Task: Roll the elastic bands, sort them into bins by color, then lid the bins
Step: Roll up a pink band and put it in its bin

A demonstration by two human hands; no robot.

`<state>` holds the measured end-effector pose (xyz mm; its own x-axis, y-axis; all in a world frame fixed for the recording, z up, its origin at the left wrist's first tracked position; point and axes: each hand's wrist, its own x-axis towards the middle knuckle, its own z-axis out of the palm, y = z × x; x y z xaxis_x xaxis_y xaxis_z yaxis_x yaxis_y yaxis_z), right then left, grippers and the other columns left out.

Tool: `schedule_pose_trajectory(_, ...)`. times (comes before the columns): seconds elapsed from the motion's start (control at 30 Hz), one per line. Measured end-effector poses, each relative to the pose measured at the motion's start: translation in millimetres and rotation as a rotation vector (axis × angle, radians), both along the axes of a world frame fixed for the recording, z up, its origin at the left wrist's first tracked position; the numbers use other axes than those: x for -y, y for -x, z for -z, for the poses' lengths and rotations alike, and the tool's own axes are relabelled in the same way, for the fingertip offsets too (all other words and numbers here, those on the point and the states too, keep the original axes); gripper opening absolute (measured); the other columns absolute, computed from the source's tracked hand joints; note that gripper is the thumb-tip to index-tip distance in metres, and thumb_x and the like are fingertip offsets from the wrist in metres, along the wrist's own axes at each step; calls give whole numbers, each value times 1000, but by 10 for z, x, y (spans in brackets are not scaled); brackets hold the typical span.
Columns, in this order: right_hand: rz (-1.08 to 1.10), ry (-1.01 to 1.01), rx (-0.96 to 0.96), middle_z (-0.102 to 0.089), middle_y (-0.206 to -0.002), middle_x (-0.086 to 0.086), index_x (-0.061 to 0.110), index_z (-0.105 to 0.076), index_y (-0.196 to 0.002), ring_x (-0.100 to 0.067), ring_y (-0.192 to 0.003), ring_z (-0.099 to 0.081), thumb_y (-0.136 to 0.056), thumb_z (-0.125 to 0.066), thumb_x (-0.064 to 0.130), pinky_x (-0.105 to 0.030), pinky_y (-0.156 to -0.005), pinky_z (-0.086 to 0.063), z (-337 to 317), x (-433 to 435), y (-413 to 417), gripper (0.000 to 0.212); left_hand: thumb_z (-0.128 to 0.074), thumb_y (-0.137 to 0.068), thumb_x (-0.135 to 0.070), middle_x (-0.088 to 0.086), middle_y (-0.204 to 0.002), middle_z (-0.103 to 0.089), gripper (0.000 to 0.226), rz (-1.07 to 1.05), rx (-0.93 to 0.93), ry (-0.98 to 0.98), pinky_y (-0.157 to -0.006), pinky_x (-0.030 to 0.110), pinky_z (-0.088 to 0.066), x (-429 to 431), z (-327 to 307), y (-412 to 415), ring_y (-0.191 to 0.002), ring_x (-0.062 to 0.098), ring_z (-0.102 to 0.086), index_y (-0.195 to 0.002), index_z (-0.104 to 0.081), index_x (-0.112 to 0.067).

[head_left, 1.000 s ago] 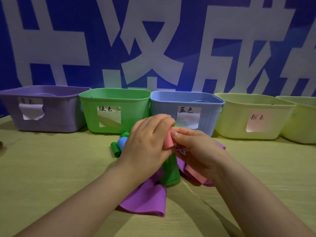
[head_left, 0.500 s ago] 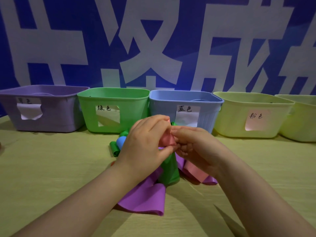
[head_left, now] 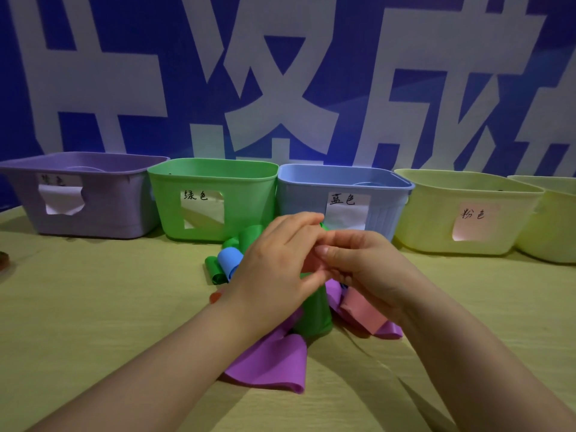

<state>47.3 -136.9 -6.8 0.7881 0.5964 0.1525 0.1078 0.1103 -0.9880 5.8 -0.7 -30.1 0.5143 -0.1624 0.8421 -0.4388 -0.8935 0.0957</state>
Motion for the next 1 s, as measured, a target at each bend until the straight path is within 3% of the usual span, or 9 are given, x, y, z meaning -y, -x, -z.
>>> schedule_pose_trajectory(0.23, -91, -27, -60, -68, -78, -7, 3, -65, -94, -11, -72, -64, -93, -42, -5, -20, -70, -53, -24, -5, 26, 24, -60, -69, -29, 6, -115, -60, 39, 11, -28, 49, -96, 8, -28, -21, 18, 11, -105, 12, -50, -103, -64, -10)
schedule_pose_trajectory(0.37, -96, 23, -51, -69, -83, -5, 7, -66, -93, -12, -81, -65, -88, -52, 0, -20, -75, -52, -26, 17, 23, 16, -59, -68, -29, 10, -111, -64, 41, 6, -13, 7, -97, 10, -28, -13, 6, 6, -103, 13, -49, -101, -66, -5)
schedule_pose_trajectory(0.47, -82, 0, -31, -70, -75, -8, 3, -67, -87, -15, -73, -67, -86, -55, -2, -22, -71, -55, -20, 8, 39, 13, -60, -69, -32, 10, -110, -65, 43, 15, -13, -4, -96, 13, -31, 11, 12, 0, -102, 15, -50, -101, -67, -3)
schedule_pose_trajectory(0.57, -61, -41, -54, -69, -74, -12, -1, -66, -87, -18, -69, -67, -85, -54, -6, -24, -67, -55, -8, 0, 41, 13, -59, -70, -35, 9, -113, -64, 46, 32, -42, -11, -97, 11, -29, 18, 8, 6, -104, 13, -49, -104, -66, -6)
schedule_pose_trajectory(0.67, -4, -19, -37, -67, -79, -10, 6, -66, -94, -20, -74, -63, -84, -57, -5, -26, -71, -49, -18, 8, 16, 17, -58, -69, -37, 6, -118, -62, 49, 80, -98, 21, -97, 10, -28, -4, -8, 14, -108, 12, -48, -112, -57, -14)
schedule_pose_trajectory(0.73, 23, -14, -52, -66, -73, -6, 9, -64, -94, -16, -68, -62, -85, -56, -5, -23, -69, -48, -28, 8, 4, 19, -59, -67, -37, 6, -120, -62, 43, 106, -128, 43, -95, 9, -28, -13, -15, 17, -108, 12, -48, -105, -51, -18)
schedule_pose_trajectory(0.83, 31, -7, -69, -65, -68, -2, 11, -60, -95, -12, -63, -60, -84, -57, -5, -20, -63, -48, -38, 13, -7, 19, -61, -68, -38, 7, -121, -61, 35, 98, -136, 22, -95, 10, -28, -39, -3, 5, -109, 13, -49, -90, -56, -11)
schedule_pose_trajectory(1.0, -19, 31, -71, -65, -67, -1, 10, -60, -91, -13, -63, -59, -87, -53, -5, -21, -61, -50, -48, 47, -9, 17, -60, -67, -45, 7, -118, -62, 40, 65, -134, -5, -95, 9, -26, -69, 4, -13, -108, 12, -48, -86, -60, -10)
